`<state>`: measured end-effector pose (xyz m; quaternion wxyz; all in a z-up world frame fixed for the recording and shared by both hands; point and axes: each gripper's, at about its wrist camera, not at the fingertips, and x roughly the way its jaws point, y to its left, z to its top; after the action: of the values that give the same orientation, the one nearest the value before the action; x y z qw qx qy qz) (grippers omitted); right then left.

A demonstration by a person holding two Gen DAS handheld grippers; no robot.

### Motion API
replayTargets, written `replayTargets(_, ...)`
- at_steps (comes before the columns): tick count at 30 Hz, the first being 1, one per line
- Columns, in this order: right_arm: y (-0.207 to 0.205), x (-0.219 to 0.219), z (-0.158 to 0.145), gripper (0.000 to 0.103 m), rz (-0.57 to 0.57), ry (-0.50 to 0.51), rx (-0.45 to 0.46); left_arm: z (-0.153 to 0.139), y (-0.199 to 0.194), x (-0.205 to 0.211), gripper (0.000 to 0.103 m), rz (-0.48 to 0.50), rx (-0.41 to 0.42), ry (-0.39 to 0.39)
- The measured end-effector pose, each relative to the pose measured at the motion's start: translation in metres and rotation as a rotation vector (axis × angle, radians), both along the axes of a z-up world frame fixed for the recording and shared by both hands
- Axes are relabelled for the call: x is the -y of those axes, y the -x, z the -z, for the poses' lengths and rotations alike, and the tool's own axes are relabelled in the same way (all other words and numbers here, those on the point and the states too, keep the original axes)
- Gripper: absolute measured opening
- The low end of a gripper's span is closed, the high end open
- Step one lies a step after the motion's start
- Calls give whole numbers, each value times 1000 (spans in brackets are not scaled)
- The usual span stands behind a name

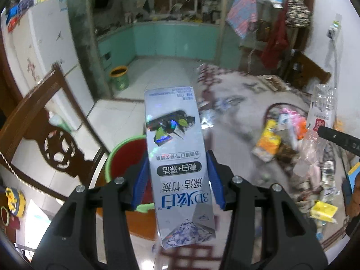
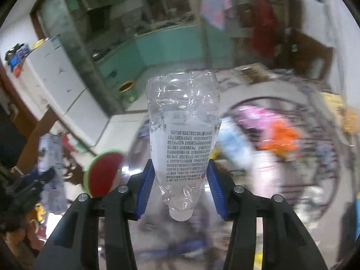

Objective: Collect trash
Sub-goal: 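Carry carton and bottle to the red bucket and open both tools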

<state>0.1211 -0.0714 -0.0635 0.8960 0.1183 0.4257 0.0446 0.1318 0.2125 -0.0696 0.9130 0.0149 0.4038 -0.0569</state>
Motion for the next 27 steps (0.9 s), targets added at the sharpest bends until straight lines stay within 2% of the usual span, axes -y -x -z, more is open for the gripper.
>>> replayTargets(3, -24, -55, 14, 46, -76, -55, -28, 21, -16, -39, 47, -43, -47, 32)
replayTargets(7, -55, -124, 33, 46, -190, -79, -71, 49, -38, -79, 47, -75, -119, 70)
replayTargets(14, -103, -190, 59, 46, -270, -119, -129, 79, -68, -110, 48, -89, -200, 120)
replayTargets(16, -117, -202, 63, 51, -280, -118, -141, 85, -76, -114, 49, -81, -211, 128)
replayTargets(17, -120, -204, 66, 54, -278, -117, -142, 88, -80, -116, 57, -81, -213, 127)
replayTargets(18, -121, -203, 67, 63, -274, -119, -143, 90, -83, -117, 64, -82, -215, 125)
replayTargets(19, -126, -205, 68, 65, -268, -118, -139, 92, -85, -119, 73, -87, -210, 130)
replayTargets(27, -114, -195, 58, 64, -234, -25, -104, 93, -98, -122, 75, -97, -206, 154)
